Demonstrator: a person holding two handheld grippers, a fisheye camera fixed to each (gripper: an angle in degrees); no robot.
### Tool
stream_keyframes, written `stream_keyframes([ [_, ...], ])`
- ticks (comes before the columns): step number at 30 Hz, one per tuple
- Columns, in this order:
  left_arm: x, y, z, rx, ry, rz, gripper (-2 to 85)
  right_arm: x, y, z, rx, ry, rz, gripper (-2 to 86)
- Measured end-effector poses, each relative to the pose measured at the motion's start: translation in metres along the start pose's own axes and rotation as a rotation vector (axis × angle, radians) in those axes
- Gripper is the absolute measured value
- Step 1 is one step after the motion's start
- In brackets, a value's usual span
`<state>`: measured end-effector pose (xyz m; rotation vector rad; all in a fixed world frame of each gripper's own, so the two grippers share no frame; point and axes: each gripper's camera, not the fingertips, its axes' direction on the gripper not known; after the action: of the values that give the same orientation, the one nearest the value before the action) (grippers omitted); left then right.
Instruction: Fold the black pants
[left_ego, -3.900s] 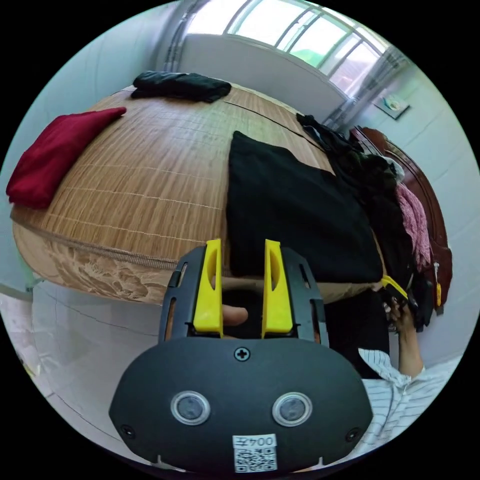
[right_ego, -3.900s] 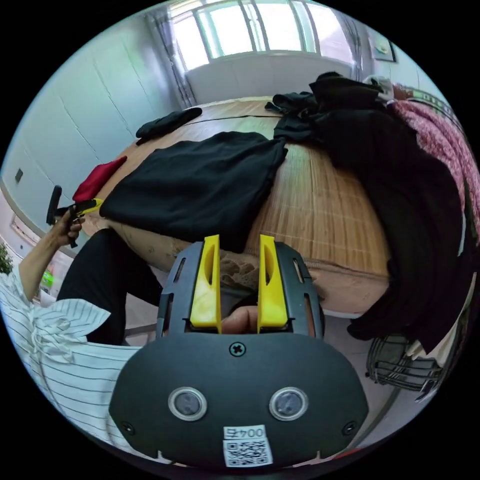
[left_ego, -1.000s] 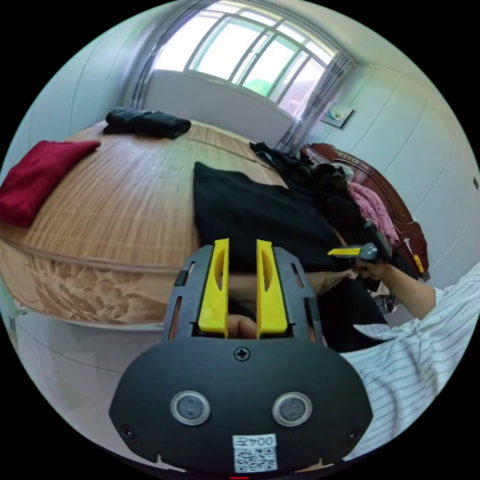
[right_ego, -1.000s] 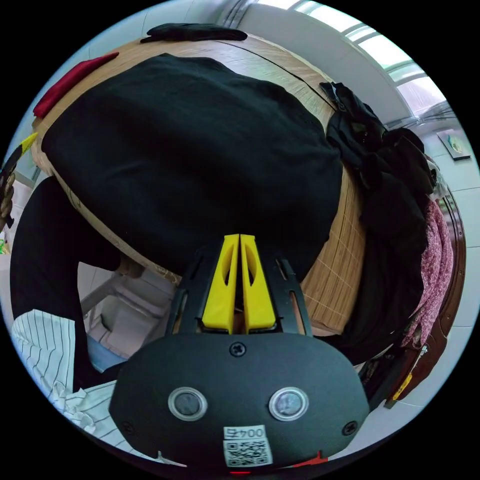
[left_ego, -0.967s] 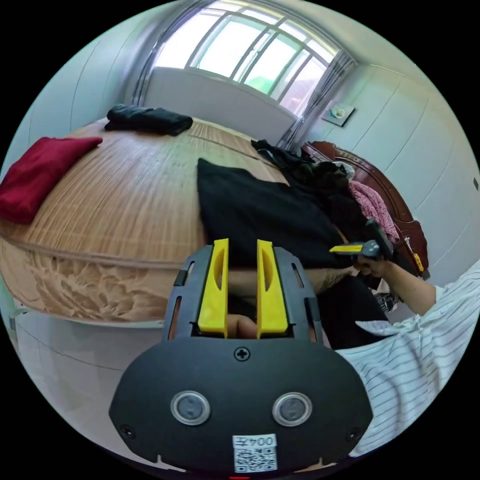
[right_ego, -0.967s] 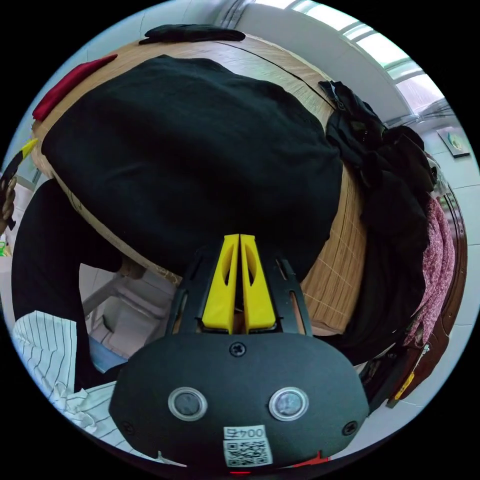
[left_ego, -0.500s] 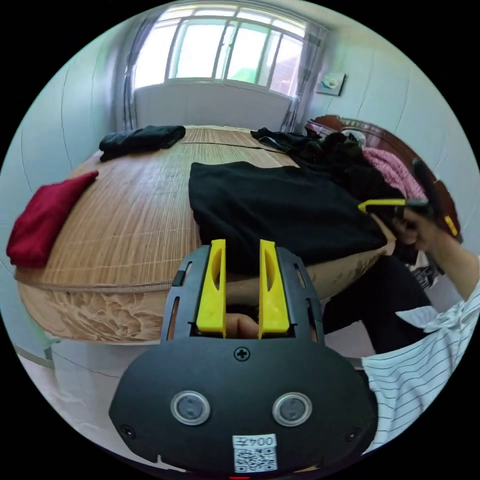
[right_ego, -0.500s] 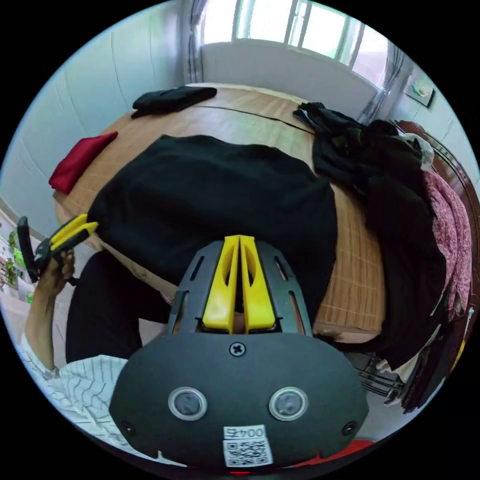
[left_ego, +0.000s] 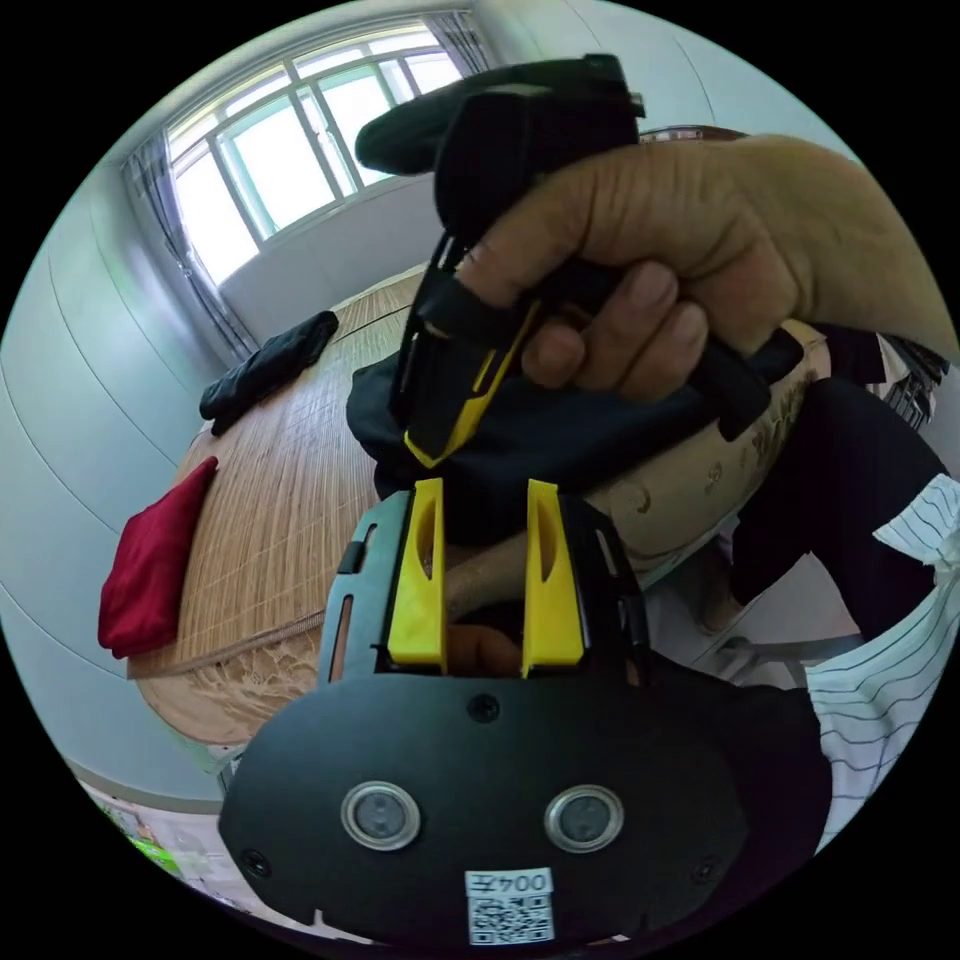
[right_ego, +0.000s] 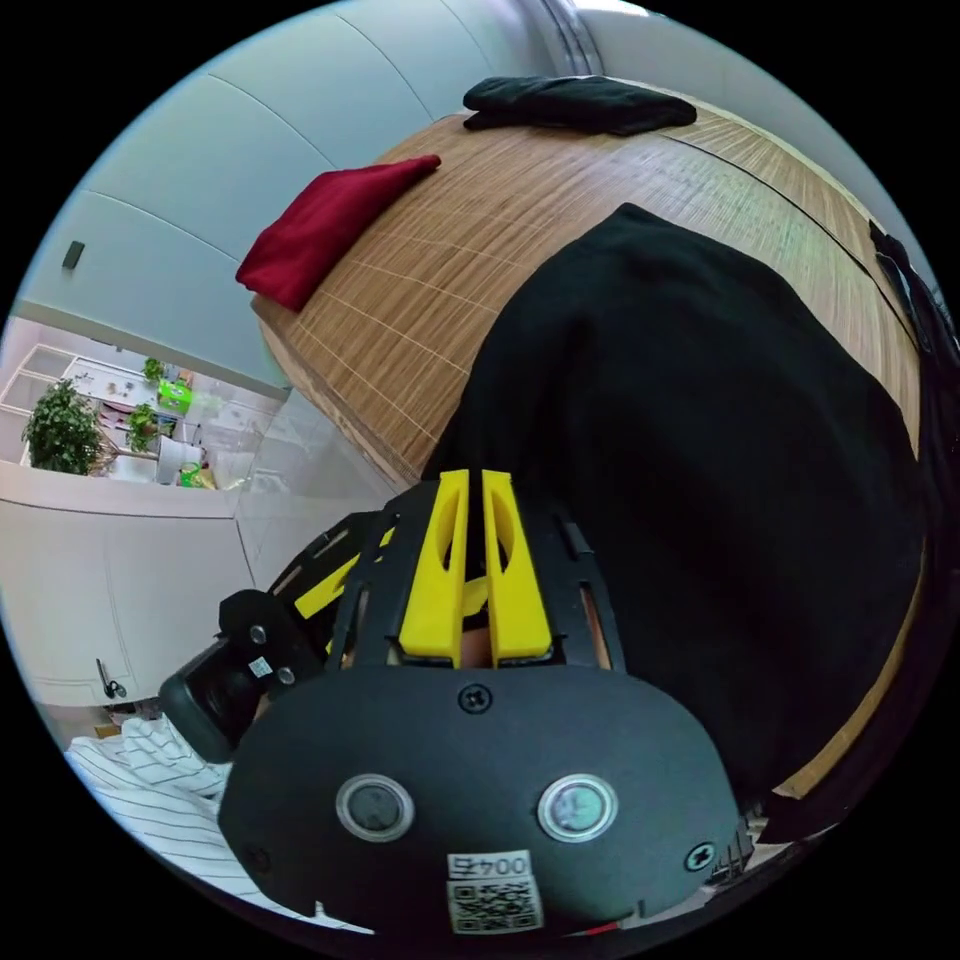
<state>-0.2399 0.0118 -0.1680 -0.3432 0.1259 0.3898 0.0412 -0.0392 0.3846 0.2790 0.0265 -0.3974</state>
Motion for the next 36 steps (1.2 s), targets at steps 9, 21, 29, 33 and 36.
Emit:
stream_keyframes([
  [9, -0.096, 0.018, -0.060, 0.149, 0.260, -0.199, 6.5, 0.061, 0.050, -0.014, 0.159, -0.226, 0.065, 0.6],
  [21, -0.071, -0.103, -0.036, -0.131, 0.535, 0.272, 4.1, 0.055, 0.078, -0.005, 0.199, -0.126, -0.049, 0.2],
  [29, -0.061, -0.144, -0.037, -0.176, 0.648, 0.262, 6.2, 0.064, 0.083, 0.017, 0.208, -0.157, -0.034, 0.3],
  [33, -0.046, -0.159, -0.031, -0.195, 0.668, 0.239, 6.4, 0.059, 0.080, 0.032, 0.205, -0.134, -0.034, 0.5],
  [36, -0.030, -0.170, -0.025, -0.211, 0.651, 0.210, 6.6, 0.057, 0.077, 0.048, 0.198, -0.107, -0.035, 0.9],
])
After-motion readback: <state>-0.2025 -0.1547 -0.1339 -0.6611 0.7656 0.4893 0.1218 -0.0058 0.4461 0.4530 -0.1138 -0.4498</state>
